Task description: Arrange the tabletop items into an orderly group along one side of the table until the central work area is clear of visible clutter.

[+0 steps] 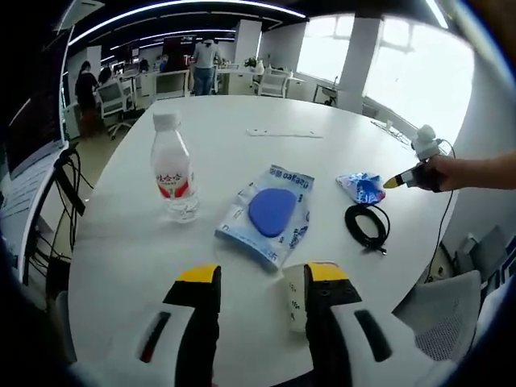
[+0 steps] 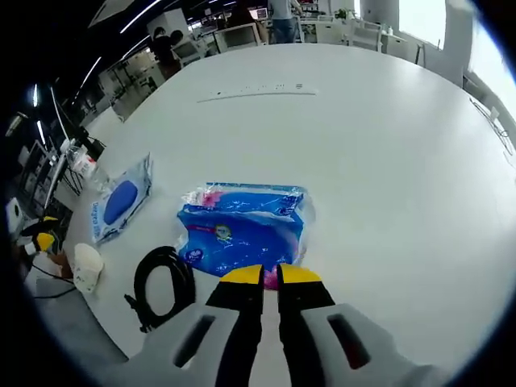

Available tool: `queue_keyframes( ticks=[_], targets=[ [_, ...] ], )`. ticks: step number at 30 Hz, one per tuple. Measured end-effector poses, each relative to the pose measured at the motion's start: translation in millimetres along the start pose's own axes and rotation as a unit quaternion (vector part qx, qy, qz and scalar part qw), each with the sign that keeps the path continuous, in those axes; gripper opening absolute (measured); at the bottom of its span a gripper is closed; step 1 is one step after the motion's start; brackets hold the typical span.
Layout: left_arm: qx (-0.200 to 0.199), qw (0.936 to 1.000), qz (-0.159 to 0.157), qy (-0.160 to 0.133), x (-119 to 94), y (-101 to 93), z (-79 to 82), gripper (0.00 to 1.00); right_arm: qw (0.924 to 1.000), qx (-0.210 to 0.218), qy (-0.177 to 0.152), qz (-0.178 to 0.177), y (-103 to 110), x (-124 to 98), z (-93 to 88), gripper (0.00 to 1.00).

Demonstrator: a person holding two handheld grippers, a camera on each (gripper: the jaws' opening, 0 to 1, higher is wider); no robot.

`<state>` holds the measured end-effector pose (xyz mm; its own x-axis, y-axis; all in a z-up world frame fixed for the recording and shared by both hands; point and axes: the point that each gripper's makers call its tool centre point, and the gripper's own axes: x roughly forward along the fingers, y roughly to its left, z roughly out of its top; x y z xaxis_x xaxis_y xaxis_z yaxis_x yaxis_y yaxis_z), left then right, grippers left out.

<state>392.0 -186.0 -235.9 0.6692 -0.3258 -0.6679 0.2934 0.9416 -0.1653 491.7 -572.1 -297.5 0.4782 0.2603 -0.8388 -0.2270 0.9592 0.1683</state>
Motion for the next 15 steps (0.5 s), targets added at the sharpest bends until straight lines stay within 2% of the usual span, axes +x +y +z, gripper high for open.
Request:
queue_keyframes(
  ticks=[7,15],
  targets=[
    [-0.004,1.0000,0.001,0.002,7,2.2,-0.1,0.40,0.9997,-0.019,0.004,0.015,9,7,3.8,0.04],
    [-0.016,0.9998,0.004,0.006,16,10.0,-1.8,0.40,0.9978,-0.053,0.003,0.038,27,15,18.5,0.05]
  ],
)
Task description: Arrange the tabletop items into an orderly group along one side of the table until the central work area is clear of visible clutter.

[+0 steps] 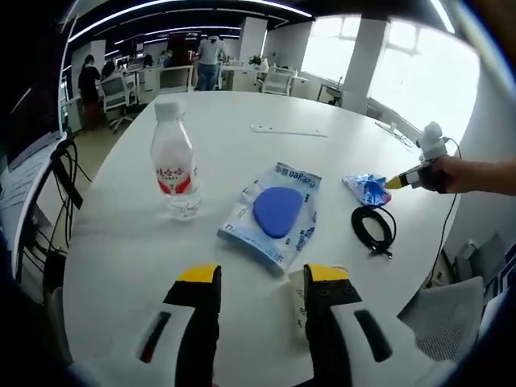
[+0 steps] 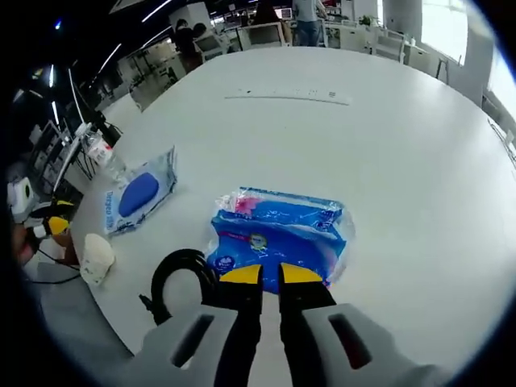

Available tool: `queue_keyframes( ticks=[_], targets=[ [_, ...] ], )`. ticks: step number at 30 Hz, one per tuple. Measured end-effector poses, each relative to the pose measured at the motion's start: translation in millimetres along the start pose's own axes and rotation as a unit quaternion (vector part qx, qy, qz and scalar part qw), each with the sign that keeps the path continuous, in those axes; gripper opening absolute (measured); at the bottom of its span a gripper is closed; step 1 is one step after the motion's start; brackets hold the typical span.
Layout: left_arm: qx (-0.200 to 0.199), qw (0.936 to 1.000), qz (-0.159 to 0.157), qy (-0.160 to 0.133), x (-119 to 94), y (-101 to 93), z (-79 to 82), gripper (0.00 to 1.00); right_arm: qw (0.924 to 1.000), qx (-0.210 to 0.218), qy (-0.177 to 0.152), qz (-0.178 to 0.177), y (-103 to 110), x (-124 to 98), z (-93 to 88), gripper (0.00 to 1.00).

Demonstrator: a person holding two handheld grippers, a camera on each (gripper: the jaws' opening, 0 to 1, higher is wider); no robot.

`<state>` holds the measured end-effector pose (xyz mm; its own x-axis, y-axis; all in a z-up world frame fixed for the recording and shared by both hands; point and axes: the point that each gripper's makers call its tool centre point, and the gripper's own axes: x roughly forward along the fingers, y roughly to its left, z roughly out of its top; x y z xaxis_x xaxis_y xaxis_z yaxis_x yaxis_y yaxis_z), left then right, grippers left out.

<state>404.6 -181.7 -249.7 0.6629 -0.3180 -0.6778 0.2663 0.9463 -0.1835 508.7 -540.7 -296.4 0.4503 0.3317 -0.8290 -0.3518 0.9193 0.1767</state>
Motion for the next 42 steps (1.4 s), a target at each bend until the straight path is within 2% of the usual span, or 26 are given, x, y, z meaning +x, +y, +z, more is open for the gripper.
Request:
queue_keyframes(
  ticks=[16,22,30,42],
  targets=[
    [-0.028,0.9996,0.000,0.008,21,4.3,-3.5,0.40,0.9969,-0.061,-0.004,0.049,57,22,38.8,0.07],
    [-0.035,0.9993,0.001,0.010,28,5.8,-2.1,0.40,0.9951,-0.076,-0.005,0.064,71,32,50.8,0.07],
    [-0.042,0.9990,0.001,0.014,38,7.1,-2.0,0.39,0.9923,-0.096,0.001,0.079,89,43,58.5,0.07],
    [-0.053,0.9983,0.000,0.025,55,4.7,-6.2,0.39,0.9886,-0.115,0.013,0.096,110,56,60.7,0.07]
  ],
)
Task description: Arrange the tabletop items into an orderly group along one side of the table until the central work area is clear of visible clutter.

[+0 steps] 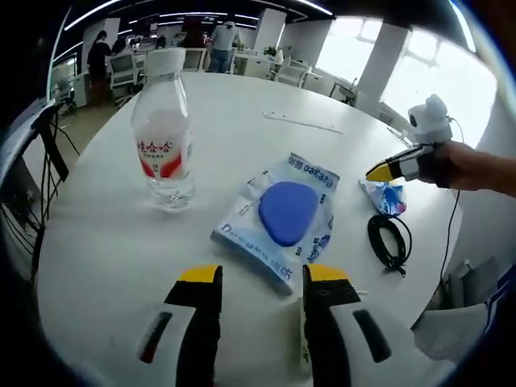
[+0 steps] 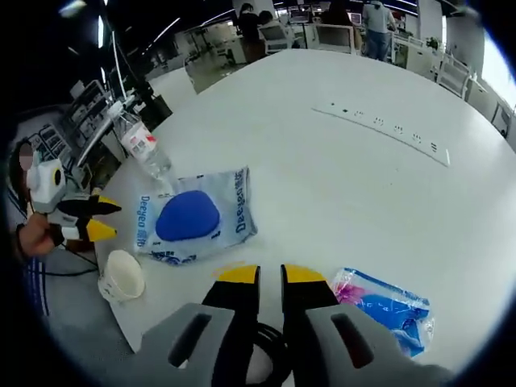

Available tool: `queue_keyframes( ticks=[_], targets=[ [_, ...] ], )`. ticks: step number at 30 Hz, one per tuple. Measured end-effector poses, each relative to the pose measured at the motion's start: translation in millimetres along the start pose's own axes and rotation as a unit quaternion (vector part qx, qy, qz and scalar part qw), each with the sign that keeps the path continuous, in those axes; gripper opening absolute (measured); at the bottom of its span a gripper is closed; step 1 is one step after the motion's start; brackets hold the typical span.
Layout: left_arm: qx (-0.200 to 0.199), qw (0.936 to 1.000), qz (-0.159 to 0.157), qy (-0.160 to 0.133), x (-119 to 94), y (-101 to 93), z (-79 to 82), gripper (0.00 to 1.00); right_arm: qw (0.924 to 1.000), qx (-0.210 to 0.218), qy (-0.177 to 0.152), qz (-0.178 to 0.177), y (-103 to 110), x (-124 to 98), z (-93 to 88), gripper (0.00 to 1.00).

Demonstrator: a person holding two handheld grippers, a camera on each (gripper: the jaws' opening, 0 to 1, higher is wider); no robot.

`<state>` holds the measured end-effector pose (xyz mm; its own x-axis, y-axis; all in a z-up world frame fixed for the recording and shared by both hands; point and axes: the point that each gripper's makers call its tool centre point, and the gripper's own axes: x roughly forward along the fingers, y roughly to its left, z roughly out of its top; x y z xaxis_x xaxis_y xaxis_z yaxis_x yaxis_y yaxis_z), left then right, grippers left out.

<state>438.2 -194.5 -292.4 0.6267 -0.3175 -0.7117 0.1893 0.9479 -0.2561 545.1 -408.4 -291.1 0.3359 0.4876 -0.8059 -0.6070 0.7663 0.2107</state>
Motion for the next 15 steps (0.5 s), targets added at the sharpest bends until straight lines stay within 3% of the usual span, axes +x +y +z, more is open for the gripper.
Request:
queue_keyframes(
  ticks=[15],
  targets=[
    [-0.027,0.9994,-0.004,0.022,22,-7.1,-11.5,0.38,0.9993,-0.018,0.009,0.032,12,35,22.0,0.16]
  ],
)
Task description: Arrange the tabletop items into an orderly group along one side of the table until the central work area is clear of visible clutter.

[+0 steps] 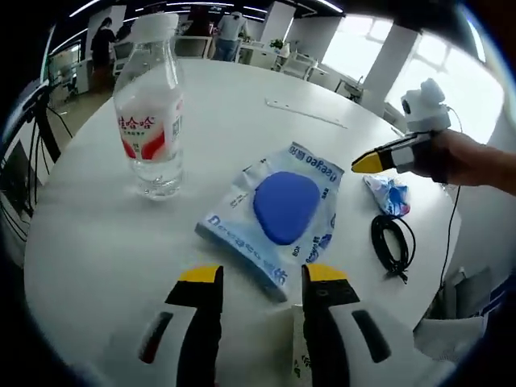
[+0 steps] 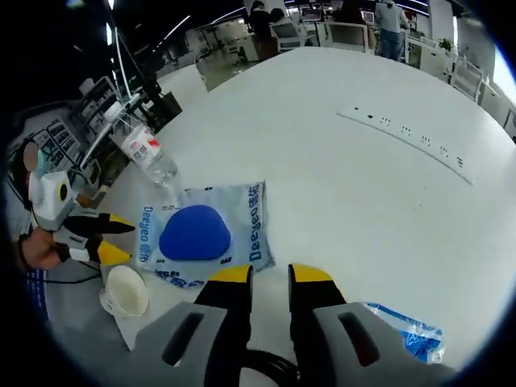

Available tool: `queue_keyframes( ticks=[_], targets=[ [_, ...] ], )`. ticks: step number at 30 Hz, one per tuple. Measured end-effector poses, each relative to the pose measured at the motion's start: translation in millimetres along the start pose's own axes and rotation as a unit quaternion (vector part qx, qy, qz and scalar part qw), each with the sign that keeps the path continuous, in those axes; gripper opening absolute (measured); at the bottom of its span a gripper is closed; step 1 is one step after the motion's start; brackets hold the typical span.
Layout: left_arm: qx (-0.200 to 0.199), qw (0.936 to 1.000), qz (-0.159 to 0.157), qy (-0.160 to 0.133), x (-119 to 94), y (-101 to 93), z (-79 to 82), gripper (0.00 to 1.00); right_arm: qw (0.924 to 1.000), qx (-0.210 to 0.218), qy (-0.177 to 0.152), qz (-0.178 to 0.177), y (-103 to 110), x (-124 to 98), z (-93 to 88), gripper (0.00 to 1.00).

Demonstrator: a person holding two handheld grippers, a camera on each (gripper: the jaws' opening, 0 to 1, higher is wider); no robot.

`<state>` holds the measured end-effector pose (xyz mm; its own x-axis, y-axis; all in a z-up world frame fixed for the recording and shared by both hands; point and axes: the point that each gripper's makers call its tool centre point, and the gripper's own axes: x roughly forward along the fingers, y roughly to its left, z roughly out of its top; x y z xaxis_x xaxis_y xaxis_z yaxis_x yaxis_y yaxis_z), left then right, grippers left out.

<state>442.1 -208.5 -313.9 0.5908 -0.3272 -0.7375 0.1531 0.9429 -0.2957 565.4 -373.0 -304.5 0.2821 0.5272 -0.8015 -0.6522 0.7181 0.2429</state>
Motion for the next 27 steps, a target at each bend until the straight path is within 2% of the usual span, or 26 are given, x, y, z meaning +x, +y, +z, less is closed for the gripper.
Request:
queue_keyframes(
  ticks=[8,15,19,22,25,27],
  targets=[
    [-0.016,0.9998,-0.002,0.007,8,0.5,-3.4,0.36,0.9997,-0.007,0.017,0.013,3,16,-1.5,0.23],
    [-0.017,0.9997,0.000,0.015,16,0.7,-6.0,0.33,0.9995,-0.012,0.025,0.015,2,24,-2.2,0.23],
    [-0.014,0.9997,-0.001,0.018,18,-1.0,-6.5,0.30,0.9993,-0.014,0.029,0.018,5,26,-4.1,0.21],
    [-0.012,0.9996,-0.001,0.024,20,-2.0,-8.1,0.28,0.9984,-0.033,0.042,0.014,5,28,-9.3,0.18],
    [-0.010,0.9996,-0.001,0.026,21,-2.6,-8.5,0.25,0.9983,-0.039,0.042,0.016,8,29,-10.3,0.10],
    [-0.004,0.9996,0.000,0.027,22,-2.8,-8.5,0.18,0.9979,-0.049,0.040,0.013,9,28,-10.9,0.05]
  ],
)
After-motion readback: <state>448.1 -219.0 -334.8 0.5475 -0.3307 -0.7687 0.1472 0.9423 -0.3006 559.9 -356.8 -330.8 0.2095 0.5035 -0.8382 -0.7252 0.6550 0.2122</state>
